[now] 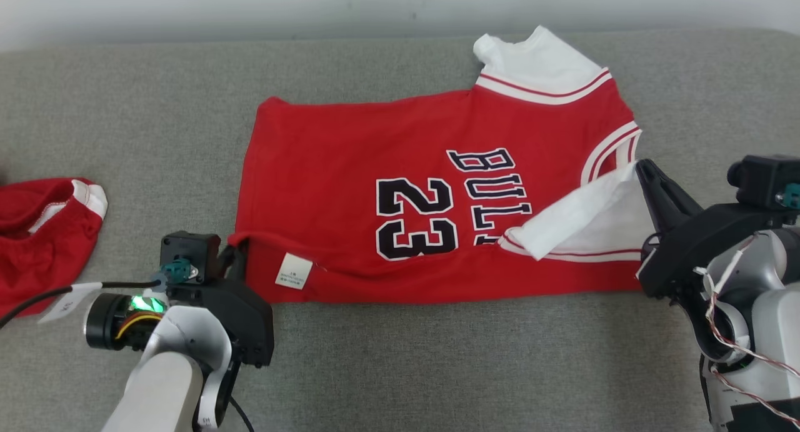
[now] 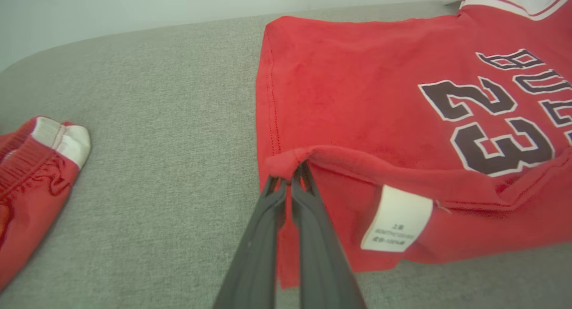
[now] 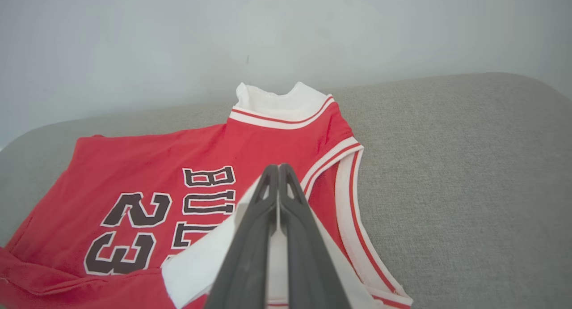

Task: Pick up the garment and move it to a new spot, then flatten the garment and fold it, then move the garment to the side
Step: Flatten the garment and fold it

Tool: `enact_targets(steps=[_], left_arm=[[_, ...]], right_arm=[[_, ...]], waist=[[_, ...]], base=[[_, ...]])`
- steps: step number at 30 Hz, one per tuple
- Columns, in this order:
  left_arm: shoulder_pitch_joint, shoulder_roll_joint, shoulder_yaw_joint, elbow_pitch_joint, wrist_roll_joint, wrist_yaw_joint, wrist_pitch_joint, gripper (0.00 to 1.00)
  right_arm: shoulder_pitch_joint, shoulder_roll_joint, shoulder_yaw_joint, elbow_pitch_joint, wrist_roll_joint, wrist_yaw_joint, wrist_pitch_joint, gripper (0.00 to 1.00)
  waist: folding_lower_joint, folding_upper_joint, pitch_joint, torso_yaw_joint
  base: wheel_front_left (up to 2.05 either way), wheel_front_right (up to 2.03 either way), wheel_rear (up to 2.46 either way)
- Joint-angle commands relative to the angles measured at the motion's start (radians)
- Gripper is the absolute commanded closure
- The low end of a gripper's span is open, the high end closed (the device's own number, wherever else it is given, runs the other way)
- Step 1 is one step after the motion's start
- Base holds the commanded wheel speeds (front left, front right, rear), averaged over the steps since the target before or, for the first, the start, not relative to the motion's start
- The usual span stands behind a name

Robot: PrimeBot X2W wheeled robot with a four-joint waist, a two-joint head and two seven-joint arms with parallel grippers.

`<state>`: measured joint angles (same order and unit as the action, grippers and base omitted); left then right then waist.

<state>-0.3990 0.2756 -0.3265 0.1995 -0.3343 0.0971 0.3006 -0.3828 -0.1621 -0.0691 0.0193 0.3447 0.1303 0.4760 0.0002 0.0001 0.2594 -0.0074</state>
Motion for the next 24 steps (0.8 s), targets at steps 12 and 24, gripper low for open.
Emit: enact_targets(steps=[12,24], left_arm=[[-0.076,-0.018,0.004,0.115,0.015,0.030,-0.052,1.00],[-0.067,-0.025,-0.016,0.123,0.002,0.013,-0.076,0.88]], right_arm=[[-0.071,-0.083,0.083,0.101,-0.013,0.001,-0.145,1.00],[-0.019,-0.099,0.029,-0.002,0.018,0.001,-0.175,1.00]], waist=[[-0.0002,-0.0001,0.061,0.021],[-0.0002,-0.0001,0.059,0.031]], base=[[0.00,0.00,0.00],[0.00,0.00,0.00]])
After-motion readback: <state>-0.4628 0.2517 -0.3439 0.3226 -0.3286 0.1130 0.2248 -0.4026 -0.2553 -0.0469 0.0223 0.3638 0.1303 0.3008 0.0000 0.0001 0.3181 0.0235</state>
